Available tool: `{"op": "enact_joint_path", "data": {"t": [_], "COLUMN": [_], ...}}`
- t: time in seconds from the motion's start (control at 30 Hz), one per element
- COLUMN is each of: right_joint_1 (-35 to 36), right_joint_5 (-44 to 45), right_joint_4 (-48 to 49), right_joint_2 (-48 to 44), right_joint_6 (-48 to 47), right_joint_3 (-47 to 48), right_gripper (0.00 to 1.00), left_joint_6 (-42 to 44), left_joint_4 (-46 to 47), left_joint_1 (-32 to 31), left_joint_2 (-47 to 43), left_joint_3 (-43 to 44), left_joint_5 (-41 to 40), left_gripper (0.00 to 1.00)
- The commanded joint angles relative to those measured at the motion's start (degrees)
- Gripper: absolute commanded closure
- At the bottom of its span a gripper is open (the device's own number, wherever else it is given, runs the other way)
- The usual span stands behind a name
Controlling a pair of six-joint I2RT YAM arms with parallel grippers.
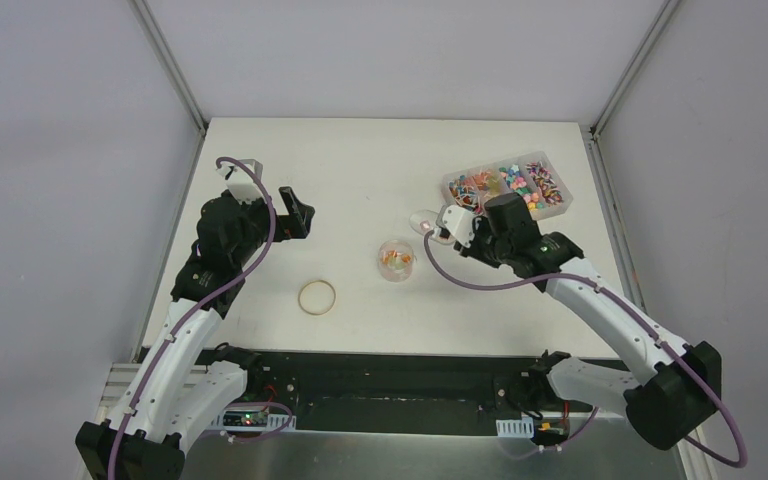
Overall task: Pack the candies
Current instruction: Place the fake candies in the packing bottle.
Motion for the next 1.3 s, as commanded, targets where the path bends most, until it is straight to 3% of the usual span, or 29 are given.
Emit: {"op": "enact_joint_path", "data": {"t": [0.0, 0.43, 1.27], "right_joint_1": [4.52, 12.64, 21.14], "right_joint_5": [4.17, 16.56, 28.27], "right_joint_4": [-0.72, -6.21, -9.76], "right_joint_2": [-2.83, 1.89, 9.83], "right_joint_6": [-5.59, -8.08, -8.99], "right_joint_3": [-0.66, 3.69, 10.16], "right_gripper": [1.0, 1.0, 1.0], "left_joint_6": [0.45, 0.36, 0.62], "left_joint_4": [1.64, 1.87, 1.84], "left_joint_1": [0.02, 0.02, 0.02], "left_joint_2": [-0.34, -0.04, -0.74], "left_joint_3": [-0.41, -0.41, -0.5], "left_joint_5": [0.84, 1.1, 0.85], "left_gripper": [0.01, 0.01, 0.01]}}
